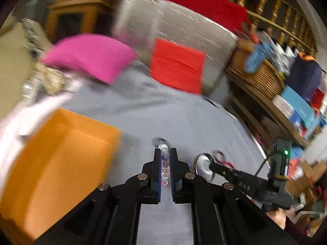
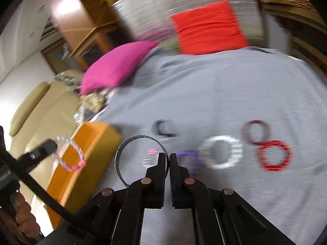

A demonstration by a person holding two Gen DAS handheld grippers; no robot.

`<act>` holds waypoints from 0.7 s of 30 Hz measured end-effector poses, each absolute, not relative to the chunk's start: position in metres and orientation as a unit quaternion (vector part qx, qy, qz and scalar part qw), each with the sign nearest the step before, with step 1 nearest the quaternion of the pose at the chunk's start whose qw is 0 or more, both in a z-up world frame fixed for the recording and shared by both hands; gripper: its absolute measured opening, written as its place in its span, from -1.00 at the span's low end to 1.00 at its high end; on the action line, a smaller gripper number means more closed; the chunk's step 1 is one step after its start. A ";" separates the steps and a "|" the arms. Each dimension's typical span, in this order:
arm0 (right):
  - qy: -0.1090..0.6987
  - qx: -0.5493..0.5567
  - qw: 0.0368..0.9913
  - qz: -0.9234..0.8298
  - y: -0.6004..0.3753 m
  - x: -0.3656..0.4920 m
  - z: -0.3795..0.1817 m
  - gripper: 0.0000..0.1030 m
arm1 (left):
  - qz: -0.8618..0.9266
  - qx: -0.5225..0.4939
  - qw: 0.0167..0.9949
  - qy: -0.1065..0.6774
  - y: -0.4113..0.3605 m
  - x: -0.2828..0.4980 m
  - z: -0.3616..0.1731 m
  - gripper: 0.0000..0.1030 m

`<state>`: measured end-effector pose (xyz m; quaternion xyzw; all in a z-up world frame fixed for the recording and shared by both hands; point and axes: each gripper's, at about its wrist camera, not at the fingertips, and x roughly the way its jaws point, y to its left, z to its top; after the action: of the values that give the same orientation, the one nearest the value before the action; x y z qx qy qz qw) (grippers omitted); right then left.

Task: Organize jewelry
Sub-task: 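Carry both bracelets into the orange box and open both tools to release them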

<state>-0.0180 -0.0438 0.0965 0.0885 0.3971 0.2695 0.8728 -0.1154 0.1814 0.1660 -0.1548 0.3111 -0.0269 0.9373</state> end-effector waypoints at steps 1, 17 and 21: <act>0.394 0.080 0.871 0.283 -0.027 -0.020 0.100 -0.91 | -0.001 -0.161 0.939 0.303 0.199 -0.126 0.168 -0.86; 0.470 -0.004 0.814 0.342 0.197 -0.011 0.070 -0.83 | 0.166 -0.229 0.874 0.395 0.326 -0.170 0.099 -0.85; 0.482 -0.007 0.806 0.343 0.206 -0.009 0.062 -0.76 | 0.188 -0.226 0.865 0.407 0.330 -0.167 0.094 -0.84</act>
<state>-0.0086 0.2058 0.0619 -0.0066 0.4819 0.3434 0.8061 -0.1670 0.3303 0.0936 -0.2256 0.4074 0.1876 0.8648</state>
